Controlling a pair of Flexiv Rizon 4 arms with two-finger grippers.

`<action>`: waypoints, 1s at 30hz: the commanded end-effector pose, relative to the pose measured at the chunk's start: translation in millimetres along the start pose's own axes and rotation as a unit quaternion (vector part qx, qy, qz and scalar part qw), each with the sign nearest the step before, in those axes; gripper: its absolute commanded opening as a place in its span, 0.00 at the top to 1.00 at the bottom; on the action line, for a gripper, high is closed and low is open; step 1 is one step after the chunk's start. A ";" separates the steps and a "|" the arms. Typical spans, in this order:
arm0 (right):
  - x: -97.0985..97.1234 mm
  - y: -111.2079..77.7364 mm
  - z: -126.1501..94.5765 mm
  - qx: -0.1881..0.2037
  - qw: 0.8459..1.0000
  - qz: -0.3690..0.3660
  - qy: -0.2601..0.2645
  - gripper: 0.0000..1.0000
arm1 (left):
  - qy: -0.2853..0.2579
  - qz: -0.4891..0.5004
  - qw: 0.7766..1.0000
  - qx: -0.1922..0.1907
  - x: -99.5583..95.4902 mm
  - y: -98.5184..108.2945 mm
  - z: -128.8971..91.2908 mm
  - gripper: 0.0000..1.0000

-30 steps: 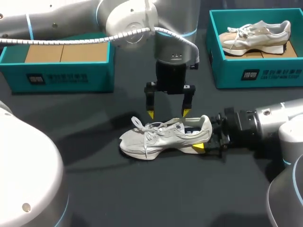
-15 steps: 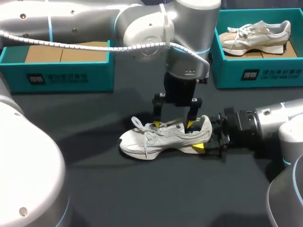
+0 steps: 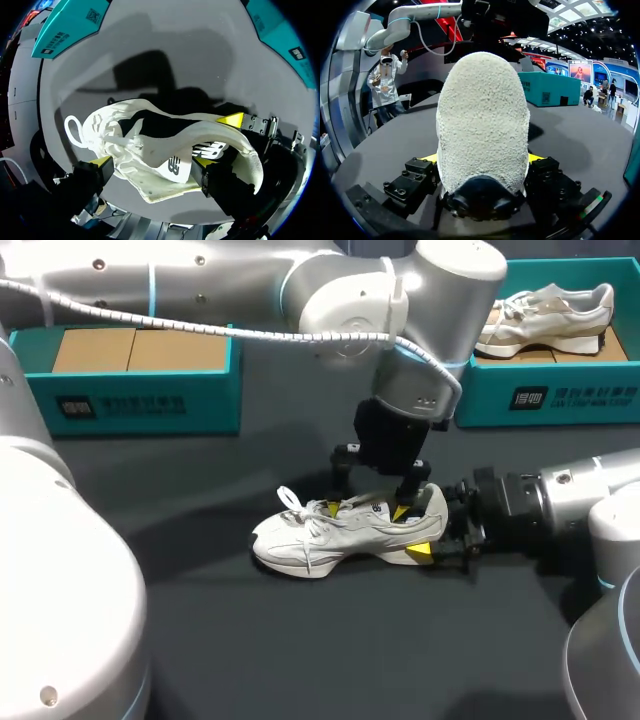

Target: Take the shoe out of the shoebox, open the shoe tongue, remove and reinsert the insole, then place the shoe into the shoebox

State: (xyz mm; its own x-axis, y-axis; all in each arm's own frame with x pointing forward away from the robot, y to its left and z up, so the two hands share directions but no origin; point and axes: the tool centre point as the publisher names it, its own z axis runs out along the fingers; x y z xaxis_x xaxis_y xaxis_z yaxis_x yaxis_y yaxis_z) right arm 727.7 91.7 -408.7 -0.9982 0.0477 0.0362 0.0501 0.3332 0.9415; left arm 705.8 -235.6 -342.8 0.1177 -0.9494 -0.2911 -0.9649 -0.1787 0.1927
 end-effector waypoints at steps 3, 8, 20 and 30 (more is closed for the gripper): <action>0.3 0.6 1.8 0.002 1.000 0.001 0.000 1.00 | -0.030 -0.006 1.000 -0.009 1.0 0.5 2.3 0.00; 0.3 0.6 1.8 0.002 1.000 0.001 0.000 1.00 | -0.035 -0.004 0.999 -0.015 -5.0 0.9 3.1 0.01; 0.3 0.6 1.8 0.002 1.000 0.001 0.000 1.00 | -0.027 -0.005 1.000 -0.015 -15.1 -0.6 -6.5 0.25; 0.3 0.6 1.8 0.002 1.000 0.001 0.000 1.00 | -0.017 -0.007 1.000 -0.016 -18.2 -3.4 -10.6 0.66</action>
State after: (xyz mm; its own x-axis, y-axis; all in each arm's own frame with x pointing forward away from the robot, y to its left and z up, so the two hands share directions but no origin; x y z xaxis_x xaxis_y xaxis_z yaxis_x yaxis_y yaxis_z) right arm 727.8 91.9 -408.3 -0.9982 0.0473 0.0362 0.0500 0.3332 0.9415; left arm 709.5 -225.8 -330.1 0.1198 -0.9343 -0.3356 -0.9552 -0.2006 0.2176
